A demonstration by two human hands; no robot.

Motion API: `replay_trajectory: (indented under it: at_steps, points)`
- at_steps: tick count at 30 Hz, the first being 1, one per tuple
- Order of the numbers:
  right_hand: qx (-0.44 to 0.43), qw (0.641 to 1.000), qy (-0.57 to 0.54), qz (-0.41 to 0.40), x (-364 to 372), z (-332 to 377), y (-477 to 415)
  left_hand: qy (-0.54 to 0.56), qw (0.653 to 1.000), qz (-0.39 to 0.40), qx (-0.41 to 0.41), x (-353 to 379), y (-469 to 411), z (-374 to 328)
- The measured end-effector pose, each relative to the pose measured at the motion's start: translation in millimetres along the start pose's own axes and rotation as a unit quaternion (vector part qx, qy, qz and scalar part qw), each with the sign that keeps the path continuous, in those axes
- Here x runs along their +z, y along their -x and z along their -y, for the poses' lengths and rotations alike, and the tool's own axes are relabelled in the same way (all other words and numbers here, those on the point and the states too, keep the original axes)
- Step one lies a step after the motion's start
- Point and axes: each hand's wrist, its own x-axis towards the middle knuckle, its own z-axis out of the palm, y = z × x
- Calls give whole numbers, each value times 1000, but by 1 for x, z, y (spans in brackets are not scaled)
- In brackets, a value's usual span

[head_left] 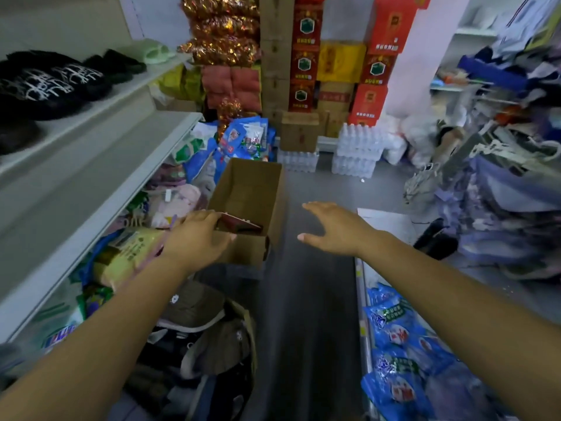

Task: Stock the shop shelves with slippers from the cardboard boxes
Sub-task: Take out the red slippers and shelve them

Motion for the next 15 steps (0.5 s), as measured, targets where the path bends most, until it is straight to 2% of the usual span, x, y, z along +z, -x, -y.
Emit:
replay_trajectory:
  at_steps: [4,8,15]
  points:
    - [-2,999,-1,42,15,-26,-44,-36,997,54,-44,40,-30,10]
    - [-30,997,-22,73,23,-51,-105,-42,992,76,-96,70,-60,15]
    - [-78,987,-40,135,27,-106,-219,25,971,103,-216,108,-125,-4]
